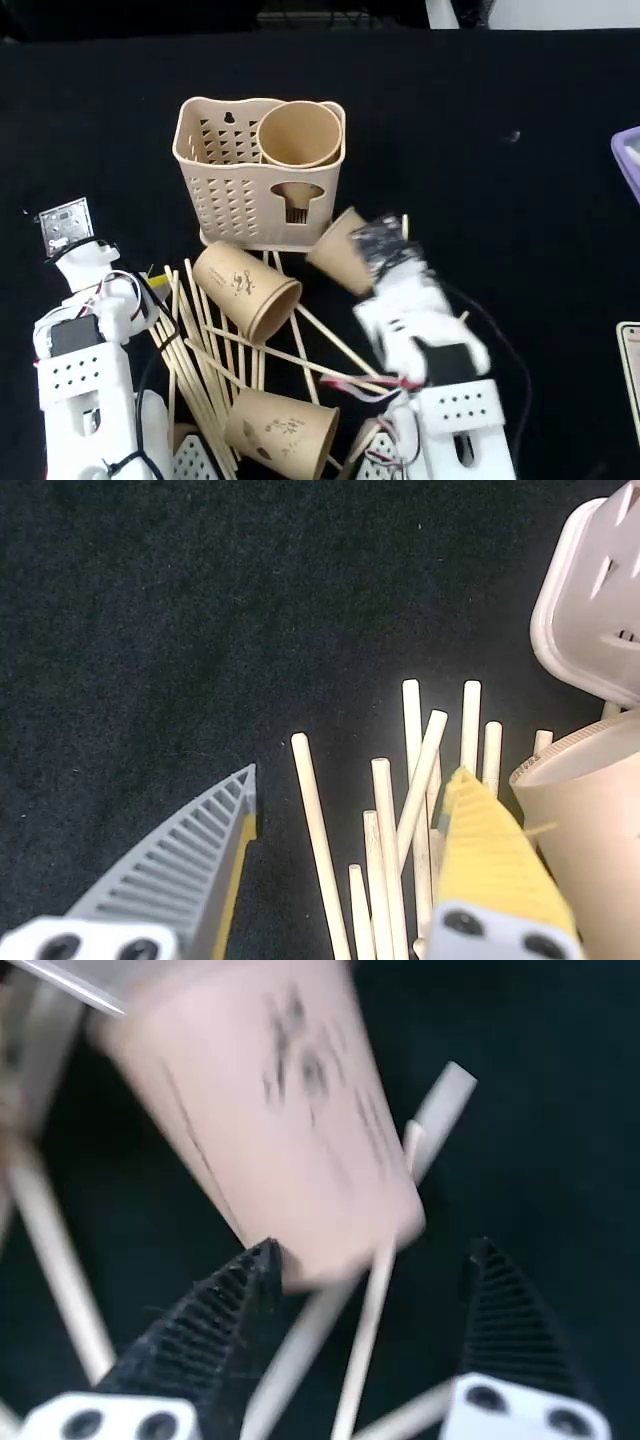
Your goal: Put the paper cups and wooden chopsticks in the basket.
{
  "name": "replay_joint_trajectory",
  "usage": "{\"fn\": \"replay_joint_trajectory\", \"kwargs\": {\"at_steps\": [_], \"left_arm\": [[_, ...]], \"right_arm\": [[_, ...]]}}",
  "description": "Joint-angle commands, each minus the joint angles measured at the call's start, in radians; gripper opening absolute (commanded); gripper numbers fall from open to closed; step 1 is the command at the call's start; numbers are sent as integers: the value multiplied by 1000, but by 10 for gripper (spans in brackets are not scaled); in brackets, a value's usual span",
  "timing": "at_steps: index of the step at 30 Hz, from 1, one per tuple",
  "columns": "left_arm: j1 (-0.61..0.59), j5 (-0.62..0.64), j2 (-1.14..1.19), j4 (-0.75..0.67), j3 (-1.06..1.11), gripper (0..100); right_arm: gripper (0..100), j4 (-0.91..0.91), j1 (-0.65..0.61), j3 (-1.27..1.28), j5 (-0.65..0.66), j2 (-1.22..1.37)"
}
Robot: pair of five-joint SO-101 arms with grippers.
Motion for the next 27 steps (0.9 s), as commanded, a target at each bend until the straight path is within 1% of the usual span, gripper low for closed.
{"fn": "replay_joint_trajectory", "kwargs": {"at_steps": [1,3,5,9,11,12,14,17,19,21,24,27], "left_arm": [[1,3,-15,-12,-13,292],[1,3,-15,-14,-13,292],[1,3,-15,-14,-13,292],[1,3,-15,-12,-13,292],[1,3,-15,-12,-13,292],[1,3,-15,-12,-13,292],[1,3,-15,-14,-13,292],[1,3,-15,-12,-12,292],[1,3,-15,-12,-12,292],[1,3,-15,-12,-12,292],[1,3,-15,-11,-12,292],[1,3,-15,-14,-12,292]], "right_arm": [[294,-78,276,-25,132,-16],[294,-129,339,-41,115,-16],[294,-149,368,-64,68,-16],[296,-104,362,-157,-118,-13],[296,-68,305,-209,-221,-7],[296,-46,258,-228,-264,-7],[296,-28,121,-239,-330,-7],[297,-46,-95,-237,-434,-5],[302,-91,-193,-231,-522,-4],[338,-158,-239,-206,-585,-4],[395,-261,-250,-142,-611,-4],[381,-342,-252,-82,-606,-4]]}}
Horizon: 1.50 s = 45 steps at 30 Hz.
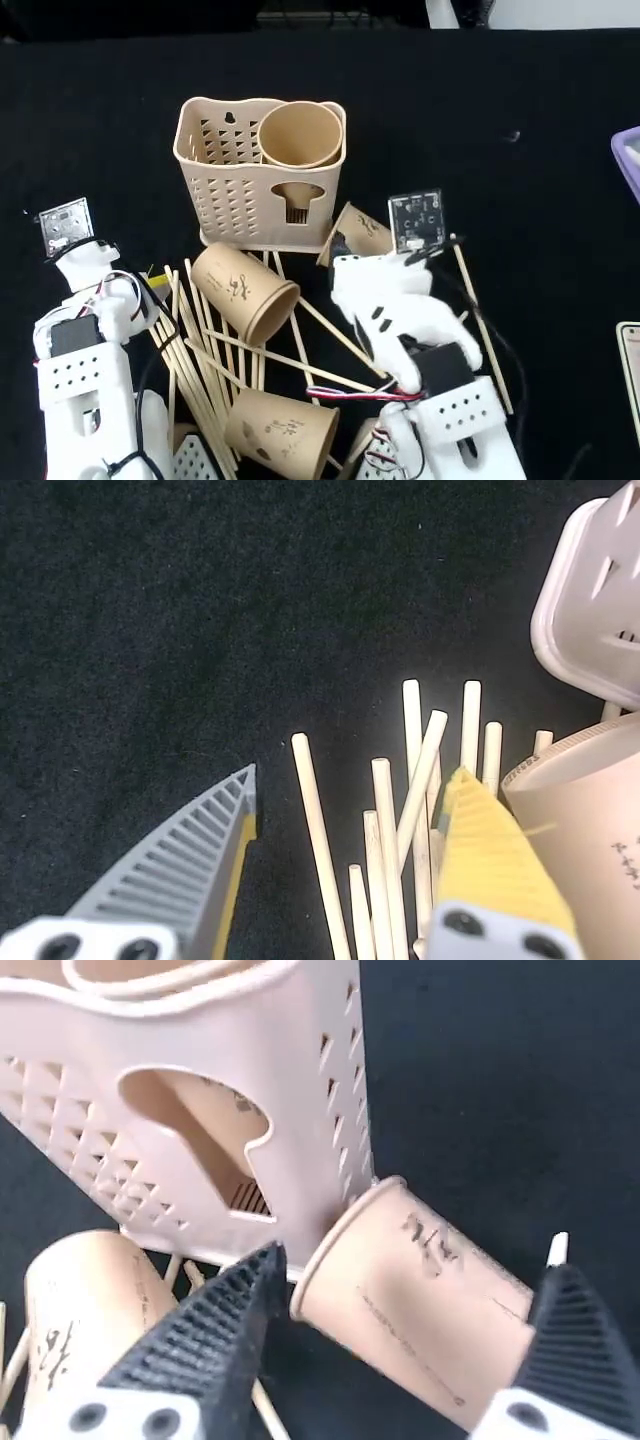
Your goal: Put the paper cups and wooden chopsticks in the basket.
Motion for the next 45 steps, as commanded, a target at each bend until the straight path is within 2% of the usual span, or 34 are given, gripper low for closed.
{"fn": "replay_joint_trajectory", "kwargs": {"at_steps": [1,9,13,18,25,30,37,45], "left_arm": [[1,3,-15,-14,-12,292],[1,3,-15,-17,-12,292],[1,3,-15,-14,-12,292],[1,3,-15,-12,-12,292],[1,3,-15,-12,-12,292],[-1,3,-15,-12,-12,292],[-7,3,-15,-11,-12,292],[-1,3,-15,-11,-12,292]], "right_arm": [[373,-126,-21,51,-12,-5],[371,-138,-17,30,28,36],[372,-112,3,-84,31,216],[372,-61,2,-252,-49,466],[372,-63,8,-344,-57,610],[372,-60,51,-335,75,638],[372,-38,176,-328,181,664],[369,147,376,-374,330,628]]}}
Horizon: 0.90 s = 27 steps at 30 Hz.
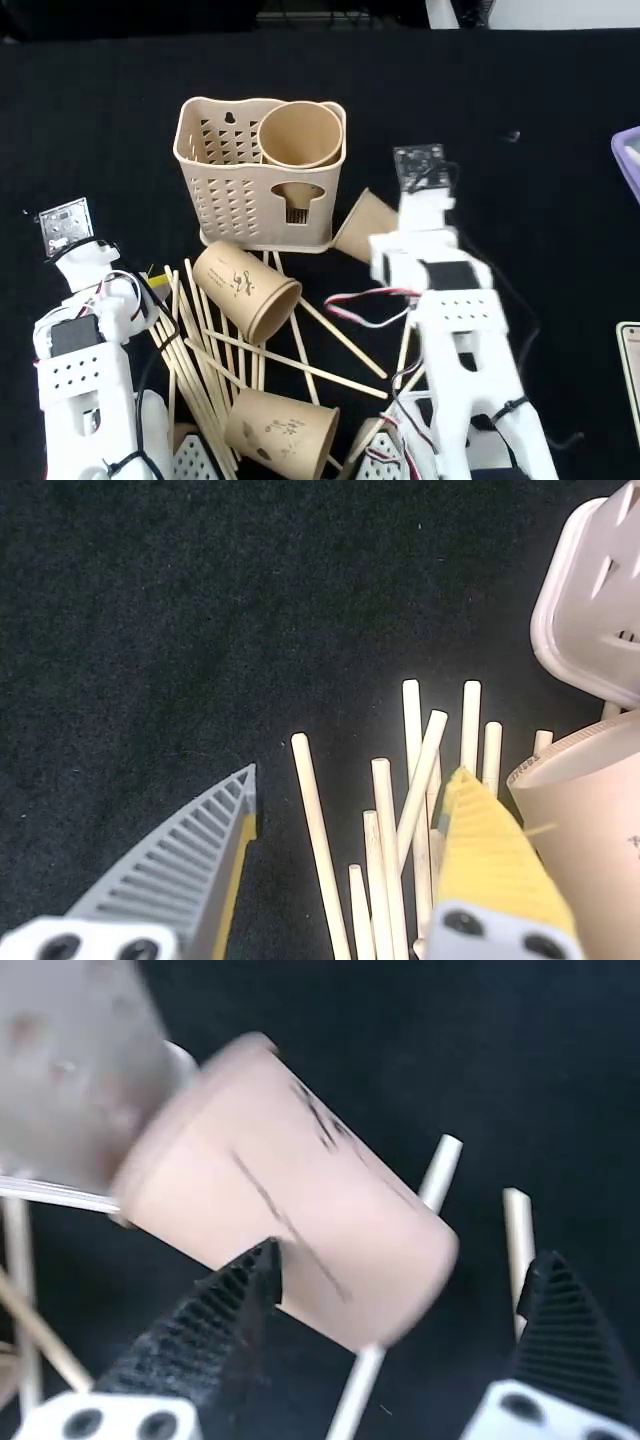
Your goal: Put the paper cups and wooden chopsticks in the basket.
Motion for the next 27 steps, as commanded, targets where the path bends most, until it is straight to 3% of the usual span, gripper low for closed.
{"fn": "replay_joint_trajectory", "kwargs": {"at_steps": [1,7,13,19,27], "left_arm": [[-1,3,-15,-11,-12,292],[-1,3,-15,-11,-12,292],[-2,3,-15,-11,-13,292],[-5,3,-15,-11,-12,292],[-5,3,-15,-11,-12,292]], "right_arm": [[369,114,114,-90,66,-50],[368,183,124,-127,48,-211],[370,112,-97,-22,-54,-277],[369,-127,-114,5,-261,-173],[368,-172,-146,-51,-275,59]]}}
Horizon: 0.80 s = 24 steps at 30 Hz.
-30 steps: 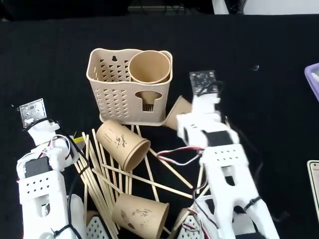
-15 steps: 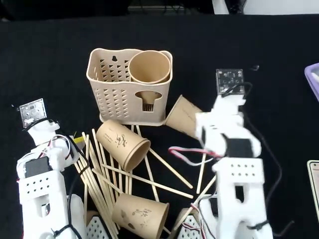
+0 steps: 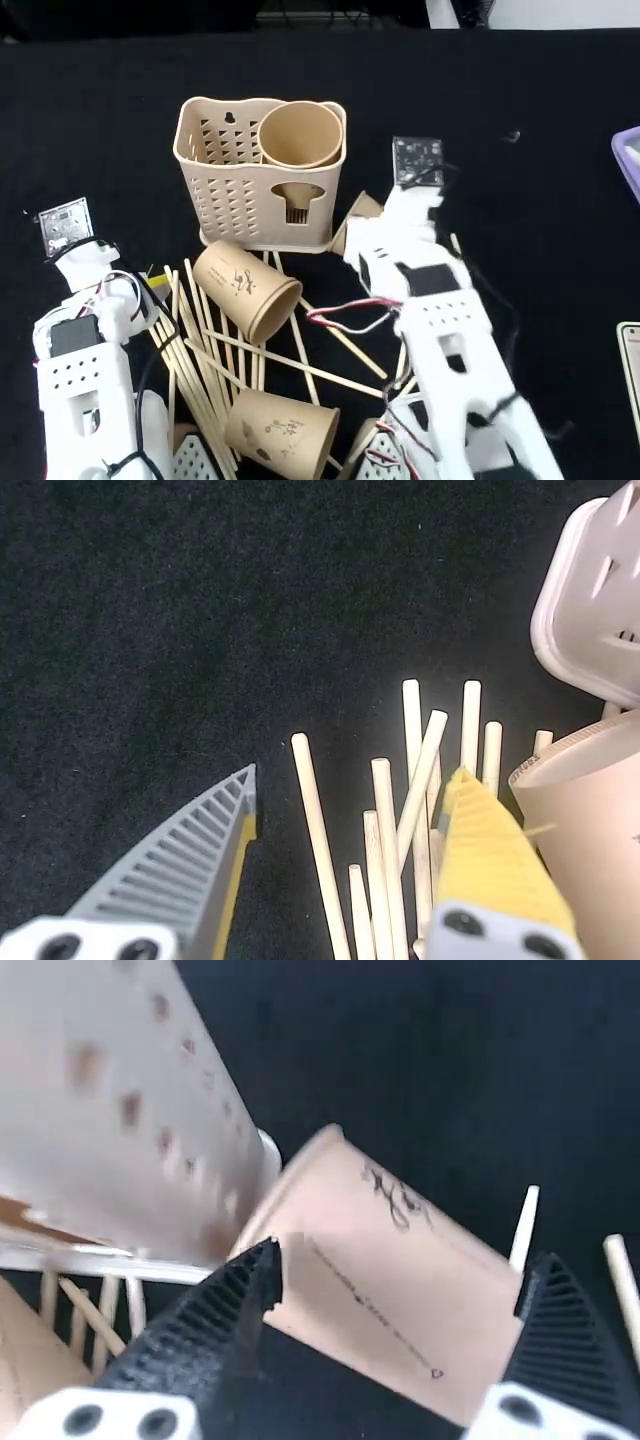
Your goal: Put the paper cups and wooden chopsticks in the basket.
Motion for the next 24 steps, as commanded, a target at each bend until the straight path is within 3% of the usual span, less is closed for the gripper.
{"fn": "replay_joint_trajectory", "kwargs": {"at_steps": [1,11,24], "left_arm": [[-5,3,-15,-11,-12,292],[-7,3,-15,-11,-12,292],[-7,3,-15,-11,-12,292]], "right_arm": [[368,-18,-15,-79,-34,65],[368,-26,-20,-163,-198,73],[368,-170,-20,-73,-192,74]]}}
